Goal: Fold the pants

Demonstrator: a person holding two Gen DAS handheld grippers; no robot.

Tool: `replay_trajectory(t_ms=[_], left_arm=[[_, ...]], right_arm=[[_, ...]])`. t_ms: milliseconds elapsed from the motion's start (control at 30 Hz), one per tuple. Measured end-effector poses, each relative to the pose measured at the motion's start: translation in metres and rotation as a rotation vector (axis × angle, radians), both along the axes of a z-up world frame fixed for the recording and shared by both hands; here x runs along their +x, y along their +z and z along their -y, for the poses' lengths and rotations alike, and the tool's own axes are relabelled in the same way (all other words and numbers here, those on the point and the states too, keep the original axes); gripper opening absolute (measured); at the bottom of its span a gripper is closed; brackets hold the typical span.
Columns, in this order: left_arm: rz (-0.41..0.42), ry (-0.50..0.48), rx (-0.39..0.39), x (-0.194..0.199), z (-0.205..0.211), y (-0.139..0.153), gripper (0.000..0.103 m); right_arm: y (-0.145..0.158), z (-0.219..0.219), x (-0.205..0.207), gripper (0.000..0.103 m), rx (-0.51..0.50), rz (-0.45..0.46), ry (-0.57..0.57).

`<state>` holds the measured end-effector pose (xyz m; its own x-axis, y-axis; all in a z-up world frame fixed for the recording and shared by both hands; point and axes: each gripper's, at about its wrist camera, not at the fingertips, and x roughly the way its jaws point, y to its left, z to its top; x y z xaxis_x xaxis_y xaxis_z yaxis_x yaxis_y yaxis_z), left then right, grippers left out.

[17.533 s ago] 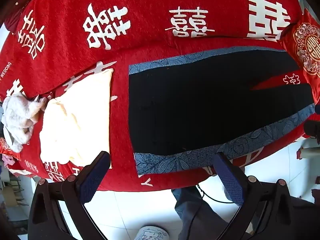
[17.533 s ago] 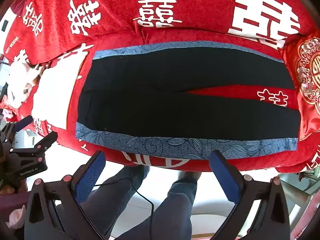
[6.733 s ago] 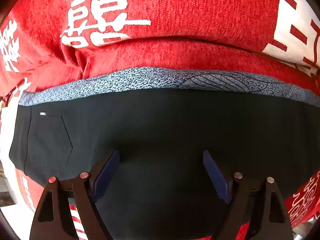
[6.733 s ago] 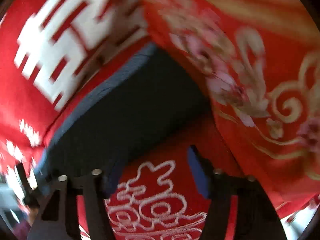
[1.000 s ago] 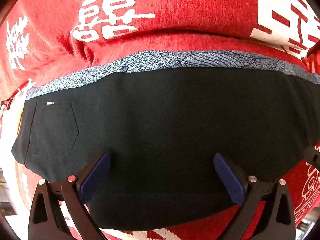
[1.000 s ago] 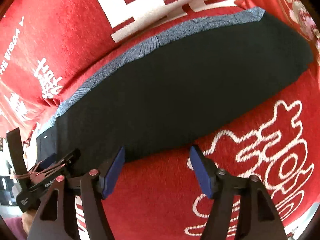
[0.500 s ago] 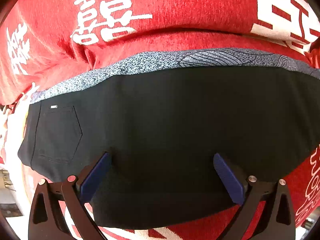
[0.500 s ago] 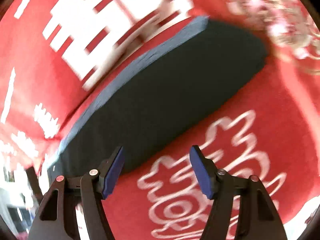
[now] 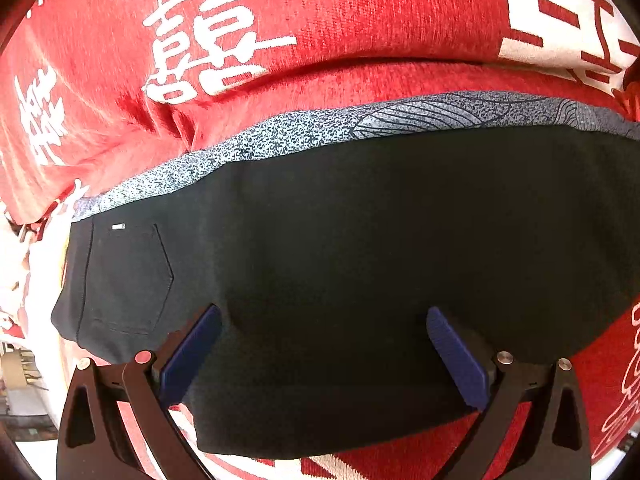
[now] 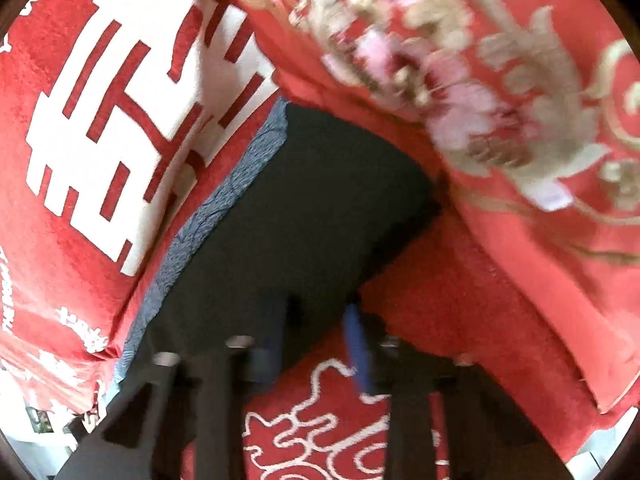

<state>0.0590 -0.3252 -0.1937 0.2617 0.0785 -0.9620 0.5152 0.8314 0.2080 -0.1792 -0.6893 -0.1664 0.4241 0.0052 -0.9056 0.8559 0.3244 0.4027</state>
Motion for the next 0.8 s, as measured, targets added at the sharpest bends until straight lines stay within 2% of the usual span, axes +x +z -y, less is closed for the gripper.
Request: replay_trajectory(t_ms=[100,167,267,333,400,467,567,700,800], left_arm=[[0.004,-0.004,0.003,-0.001,0.0,0.0,0.103],[0.009,-0.008,0.002,-0.001,0.0,0.0,0.103],[0.014,-0.01,0.001,-0.002,-0.001,0.0,0.103],[0.011,-0.009,0.0,-0.002,-0.001,0.0,0.103],[0.007,-0.008,-0.003,-0.002,-0.001,0.0,0.103],[0.007,-0.008,-0.009,-0.002,-0.001,-0.001,0.103],[0.007,-0.003,-0.007,-0.002,-0.001,0.0,0.103],[0.002,0.004,0.004,-0.001,0.0,0.0,0.103],[0.003,-0.006,0.021,-0.001,0.003,0.001,0.103]], right_arm=[[0.012,-0.002,-0.002,0.015,-0.039,0.013,0.013],[0.018,-0.005,0.005,0.011,-0.109,-0.021,0.081],[0.007,-0.002,0.011,0.012,-0.128,-0.087,0.124],[-0.005,0.002,0.005,0.012,-0.115,-0.088,0.117],[-0.005,0.004,-0.003,0.012,-0.089,-0.049,0.073],[-0.006,0.004,-0.011,0.022,-0.044,-0.039,0.034],[-0.009,-0.002,-0.023,0.027,0.044,0.021,0.007],[-0.011,-0.022,-0.039,0.031,0.109,0.086,-0.007],[-0.014,-0.034,-0.046,0.032,0.121,0.114,-0.01]])
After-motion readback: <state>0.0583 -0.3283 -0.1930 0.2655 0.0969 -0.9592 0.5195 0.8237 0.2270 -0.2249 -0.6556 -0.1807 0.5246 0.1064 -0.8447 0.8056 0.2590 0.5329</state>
